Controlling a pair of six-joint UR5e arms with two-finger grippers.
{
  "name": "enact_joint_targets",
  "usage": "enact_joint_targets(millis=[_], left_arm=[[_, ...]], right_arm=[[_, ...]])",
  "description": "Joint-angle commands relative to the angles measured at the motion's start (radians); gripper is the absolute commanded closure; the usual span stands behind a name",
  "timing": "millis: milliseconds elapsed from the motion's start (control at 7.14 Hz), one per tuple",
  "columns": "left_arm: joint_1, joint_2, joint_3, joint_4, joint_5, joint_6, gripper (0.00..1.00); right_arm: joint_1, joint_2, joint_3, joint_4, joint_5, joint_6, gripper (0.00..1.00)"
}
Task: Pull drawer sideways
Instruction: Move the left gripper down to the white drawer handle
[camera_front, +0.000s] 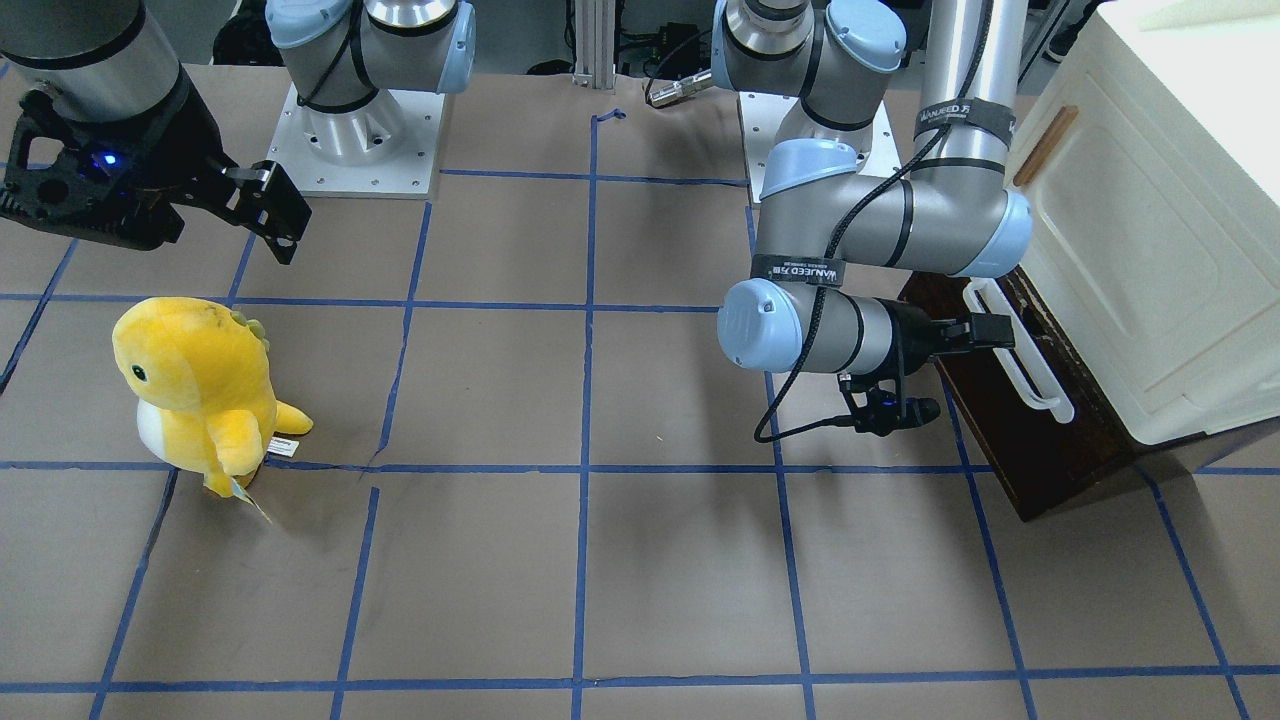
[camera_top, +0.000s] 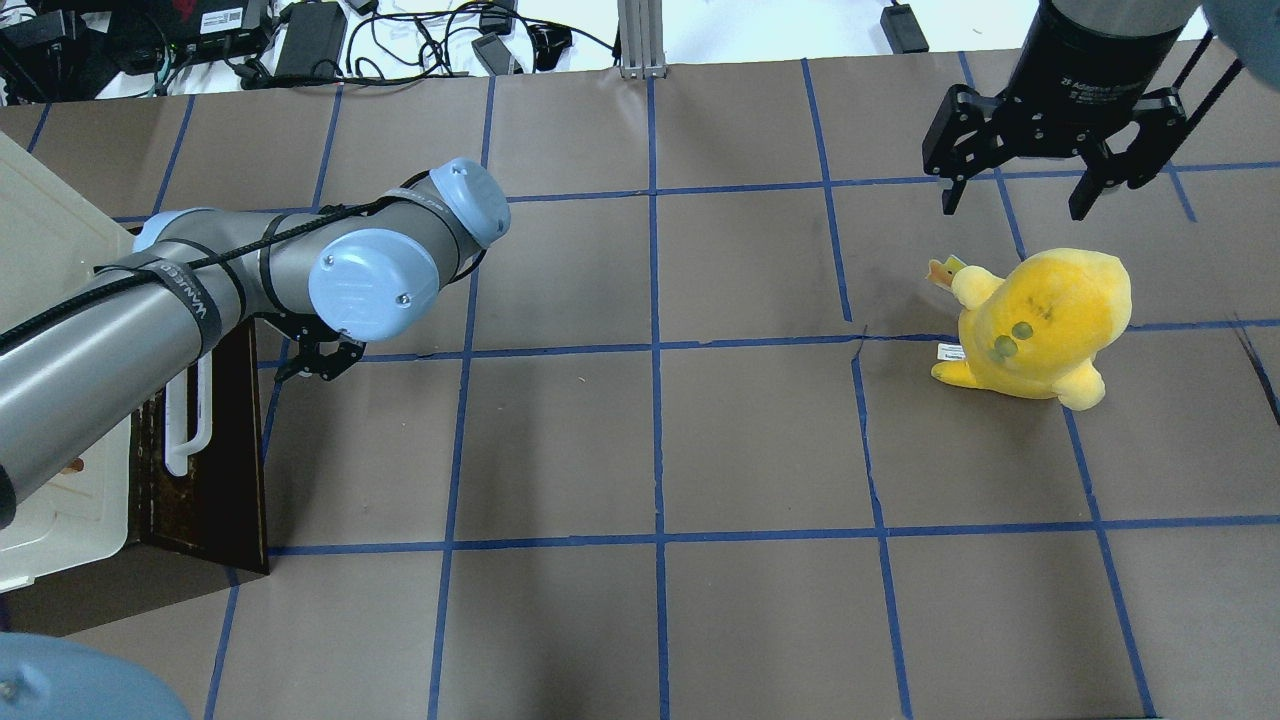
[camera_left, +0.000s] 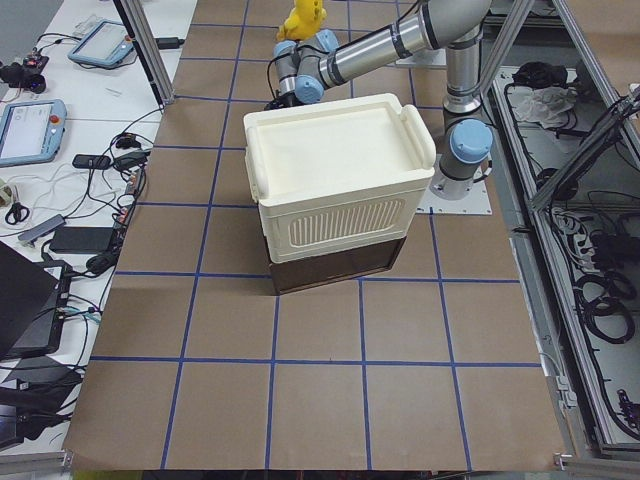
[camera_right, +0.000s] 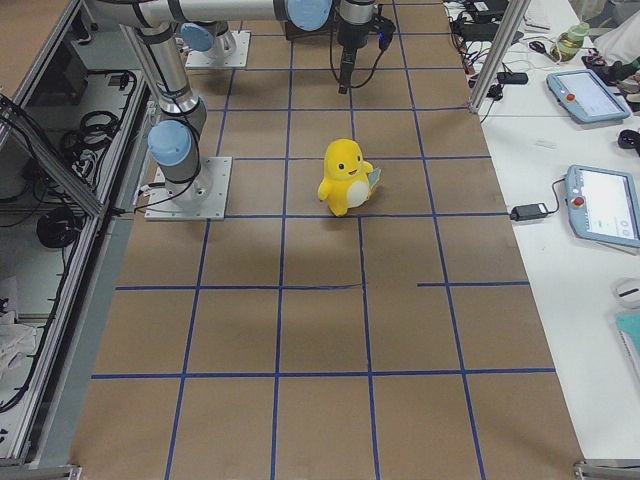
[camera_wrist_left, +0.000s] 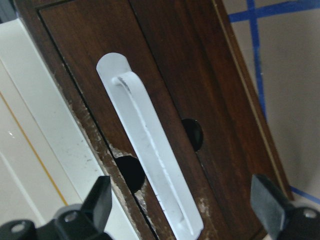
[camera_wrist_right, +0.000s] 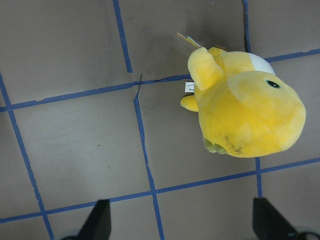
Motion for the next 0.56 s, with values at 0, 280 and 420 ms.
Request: enact_joint_targets(millis=[0,280,420], left_arm=[[0.003,-0.031,-0.011,-0.002,0.047,-0.030,0.02],[0.003,-0.058,-0.013,-0.002,0.070,-0.095,0.09],[0.003,-0.066,-0.014,-0.007,0.091,-0.100,0.25]], right_arm=[[0.000,0.000,0.000,-0.001,0.000,0.000,0.00],[0.000,0.000,0.000,-0.001,0.000,0.000,0.00],[0.000,0.000,0.000,-0.001,0.000,0.000,0.00]])
